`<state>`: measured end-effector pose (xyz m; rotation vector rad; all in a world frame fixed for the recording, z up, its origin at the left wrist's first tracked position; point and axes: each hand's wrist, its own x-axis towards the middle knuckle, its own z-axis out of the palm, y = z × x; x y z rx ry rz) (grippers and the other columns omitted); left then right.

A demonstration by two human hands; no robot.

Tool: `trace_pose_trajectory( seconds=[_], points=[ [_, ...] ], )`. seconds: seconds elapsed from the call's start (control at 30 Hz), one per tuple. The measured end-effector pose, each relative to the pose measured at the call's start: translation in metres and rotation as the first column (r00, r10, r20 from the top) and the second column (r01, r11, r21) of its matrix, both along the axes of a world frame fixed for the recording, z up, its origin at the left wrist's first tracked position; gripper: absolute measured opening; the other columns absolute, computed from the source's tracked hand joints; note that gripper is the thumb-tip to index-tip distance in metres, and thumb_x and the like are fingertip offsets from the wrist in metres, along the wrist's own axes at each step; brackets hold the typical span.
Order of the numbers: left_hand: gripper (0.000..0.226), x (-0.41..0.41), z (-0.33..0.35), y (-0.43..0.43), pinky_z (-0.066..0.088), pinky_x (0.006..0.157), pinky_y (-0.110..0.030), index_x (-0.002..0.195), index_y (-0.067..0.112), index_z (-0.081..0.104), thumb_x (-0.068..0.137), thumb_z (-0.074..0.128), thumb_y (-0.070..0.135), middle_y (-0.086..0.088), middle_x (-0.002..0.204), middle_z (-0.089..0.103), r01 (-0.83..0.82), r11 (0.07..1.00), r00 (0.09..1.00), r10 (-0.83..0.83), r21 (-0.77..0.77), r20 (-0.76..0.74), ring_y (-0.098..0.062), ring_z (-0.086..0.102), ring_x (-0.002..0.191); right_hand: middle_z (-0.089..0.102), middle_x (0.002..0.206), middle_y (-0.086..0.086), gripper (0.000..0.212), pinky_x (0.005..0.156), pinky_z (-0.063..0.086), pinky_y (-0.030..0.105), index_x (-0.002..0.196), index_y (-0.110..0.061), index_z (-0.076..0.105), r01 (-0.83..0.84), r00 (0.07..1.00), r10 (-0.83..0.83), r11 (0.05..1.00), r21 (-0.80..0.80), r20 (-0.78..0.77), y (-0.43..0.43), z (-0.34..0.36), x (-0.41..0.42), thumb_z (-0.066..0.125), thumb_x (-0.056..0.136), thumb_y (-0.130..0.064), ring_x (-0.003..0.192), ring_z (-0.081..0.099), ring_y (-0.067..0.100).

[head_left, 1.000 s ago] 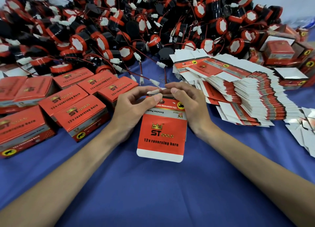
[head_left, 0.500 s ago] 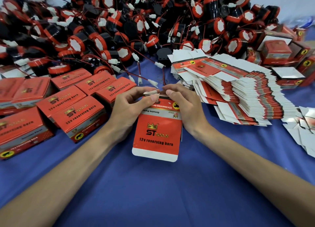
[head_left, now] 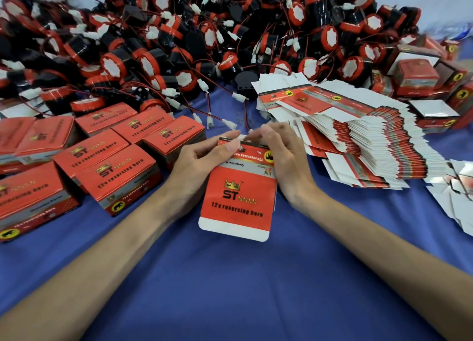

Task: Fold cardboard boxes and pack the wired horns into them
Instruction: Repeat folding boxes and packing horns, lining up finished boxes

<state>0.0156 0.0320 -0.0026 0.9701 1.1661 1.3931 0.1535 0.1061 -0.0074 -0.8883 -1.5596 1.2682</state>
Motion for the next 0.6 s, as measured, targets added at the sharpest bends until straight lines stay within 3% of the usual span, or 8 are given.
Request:
trace_pose_trajectory(
  seconds=[0.03, 0.1, 0.17, 0.2, 0.27, 0.4, 0.5, 0.6],
  points=[
    [0.044, 0.0, -0.001, 0.0, 0.059, 0.074, -0.028, 0.112, 0.02, 0.069, 0.072, 0.068, 0.037, -0.011, 0.103, 0.074, -0.015, 1.0, 1.0, 0.015, 0.006, -0.014, -0.023, 0.071, 0.087, 0.062, 0.107, 0.012, 0.018, 0.081, 0.055, 0.039, 0.084, -0.032, 0.064, 0.019, 1.0, -0.02, 1.0, 0.015, 0.009, 0.0, 0.001, -0.001, 0.05, 0.095, -0.035, 0.096, 0.066, 0.018],
    [0.038, 0.002, -0.001, 0.0, 0.058, 0.066, -0.027, 0.104, 0.019, 0.073, 0.072, 0.069, 0.039, -0.01, 0.094, 0.075, -0.06, 0.998, 0.998, 0.06, 0.018, -0.031, -0.021, 0.071, 0.078, 0.064, 0.09, 0.003, 0.013, 0.072, 0.054, 0.028, 0.087, -0.021, 0.055, 0.074, 0.997, -0.074, 0.997, 0.015, -0.015, 0.001, 0.0, -0.002, 0.051, 0.099, -0.026, 0.081, 0.067, 0.006],
    [0.032, 0.004, -0.002, 0.002, 0.057, 0.063, -0.025, 0.098, 0.018, 0.074, 0.073, 0.069, 0.037, -0.008, 0.086, 0.075, -0.129, 0.991, 0.99, 0.132, 0.043, -0.051, -0.018, 0.071, 0.072, 0.064, 0.074, -0.006, 0.023, 0.059, 0.048, 0.014, 0.078, -0.016, 0.055, 0.142, 0.99, -0.141, 0.99, 0.027, -0.02, 0.001, 0.001, -0.003, 0.05, 0.099, -0.024, 0.067, 0.064, -0.003],
    [0.024, 0.005, -0.003, 0.003, 0.056, 0.063, -0.025, 0.093, 0.018, 0.075, 0.075, 0.07, 0.035, -0.005, 0.082, 0.074, -0.175, 0.982, 0.982, 0.179, 0.065, -0.062, -0.016, 0.07, 0.07, 0.066, 0.071, -0.007, 0.029, 0.056, 0.047, 0.014, 0.074, -0.015, 0.058, 0.163, 0.987, -0.163, 0.986, 0.029, -0.007, 0.001, 0.002, -0.004, 0.049, 0.099, -0.026, 0.065, 0.064, -0.003],
    [0.007, 0.005, -0.004, 0.005, 0.055, 0.063, -0.025, 0.078, 0.019, 0.072, 0.082, 0.07, 0.024, 0.001, 0.073, 0.072, -0.282, 0.952, 0.954, 0.291, 0.12, -0.066, -0.013, 0.067, 0.066, 0.07, 0.077, -0.004, 0.031, 0.061, 0.051, 0.018, 0.075, -0.015, 0.065, 0.139, 0.99, -0.139, 0.99, 0.004, -0.006, 0.0, 0.003, -0.004, 0.05, 0.099, -0.028, 0.07, 0.066, 0.003],
    [0.016, 0.003, -0.005, 0.005, 0.054, 0.063, -0.028, 0.071, 0.017, 0.065, 0.084, 0.071, 0.025, 0.003, 0.069, 0.068, -0.402, 0.884, 0.901, 0.429, 0.238, -0.073, -0.013, 0.065, 0.065, 0.068, 0.097, -0.006, 0.012, 0.08, 0.056, 0.031, 0.104, -0.023, 0.062, -0.039, 0.997, 0.034, 0.998, -0.058, -0.069, -0.008, 0.004, -0.004, 0.056, 0.095, -0.028, 0.093, 0.067, 0.013],
    [0.018, 0.004, -0.005, 0.004, 0.052, 0.063, -0.03, 0.067, 0.021, 0.063, 0.082, 0.066, 0.031, 0.001, 0.067, 0.066, -0.361, 0.901, 0.915, 0.392, 0.241, -0.097, -0.015, 0.063, 0.064, 0.067, 0.095, -0.01, 0.007, 0.075, 0.053, 0.023, 0.1, -0.025, 0.062, 0.011, 0.999, -0.004, 0.991, 0.131, -0.053, -0.012, 0.003, -0.003, 0.059, 0.094, -0.027, 0.089, 0.066, 0.007],
    [0.02, 0.005, -0.005, 0.005, 0.05, 0.074, -0.045, 0.065, 0.023, 0.063, 0.082, 0.065, 0.033, -0.009, 0.073, 0.063, -0.32, 0.929, 0.937, 0.339, 0.183, -0.083, -0.026, 0.06, 0.071, 0.068, 0.088, -0.012, 0.008, 0.073, 0.052, 0.02, 0.092, -0.025, 0.066, 0.061, 0.994, -0.045, 0.985, 0.159, -0.098, -0.012, 0.006, -0.002, 0.06, 0.089, -0.03, 0.084, 0.066, 0.005]
  ],
)
